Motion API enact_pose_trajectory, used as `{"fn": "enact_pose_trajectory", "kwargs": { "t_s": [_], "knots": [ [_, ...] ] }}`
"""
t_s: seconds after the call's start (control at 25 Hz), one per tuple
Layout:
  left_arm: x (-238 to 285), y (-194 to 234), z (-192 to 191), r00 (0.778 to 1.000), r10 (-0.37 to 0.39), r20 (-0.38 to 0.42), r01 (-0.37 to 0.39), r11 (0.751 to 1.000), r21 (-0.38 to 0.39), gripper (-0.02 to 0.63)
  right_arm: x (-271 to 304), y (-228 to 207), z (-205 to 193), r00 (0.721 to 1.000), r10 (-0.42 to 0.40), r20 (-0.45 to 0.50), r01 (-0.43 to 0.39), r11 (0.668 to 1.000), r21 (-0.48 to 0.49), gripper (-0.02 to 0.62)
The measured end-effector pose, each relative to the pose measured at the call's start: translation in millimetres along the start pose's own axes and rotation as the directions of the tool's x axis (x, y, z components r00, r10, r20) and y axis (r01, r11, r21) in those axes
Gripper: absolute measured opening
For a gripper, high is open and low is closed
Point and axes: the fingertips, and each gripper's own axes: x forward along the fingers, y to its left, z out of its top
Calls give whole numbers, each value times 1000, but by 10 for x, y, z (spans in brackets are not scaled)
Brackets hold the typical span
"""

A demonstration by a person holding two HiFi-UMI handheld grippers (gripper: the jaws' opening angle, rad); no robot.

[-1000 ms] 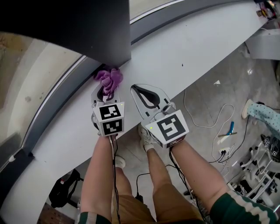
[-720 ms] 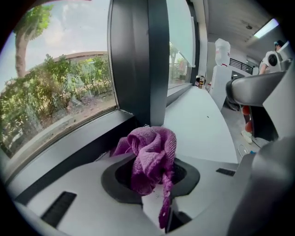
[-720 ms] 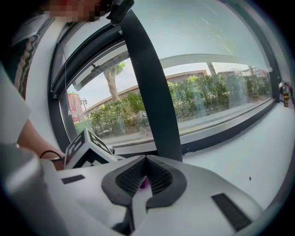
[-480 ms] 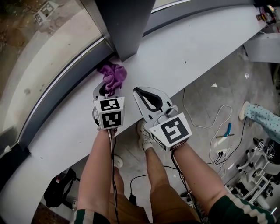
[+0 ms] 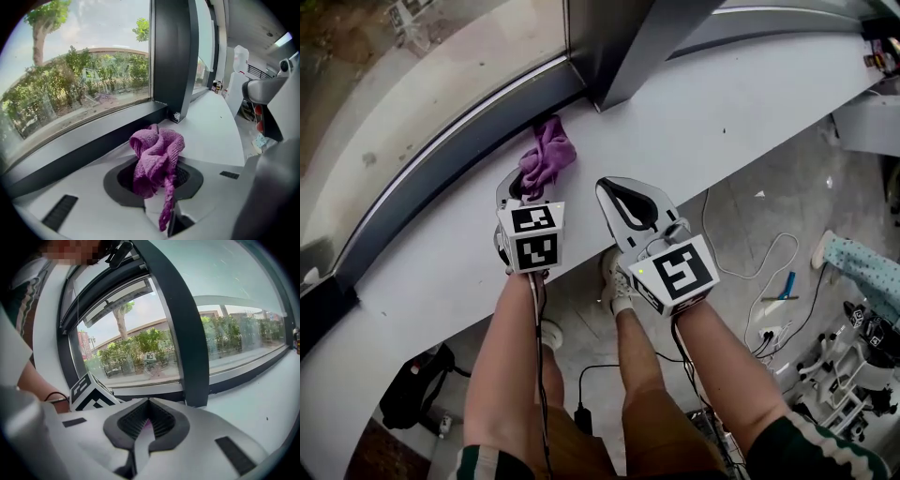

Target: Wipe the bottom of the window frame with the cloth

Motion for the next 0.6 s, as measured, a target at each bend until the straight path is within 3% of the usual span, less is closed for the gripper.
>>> {"fn": "enact_pose_trajectory", "kwargs": {
  "t_s": [0.6],
  "knots": [
    [-323,918,-394,999,53,2,-52,995,-85,107,535,832,-60,997,77,-27,-78,997,-27,14]
  ]
}}
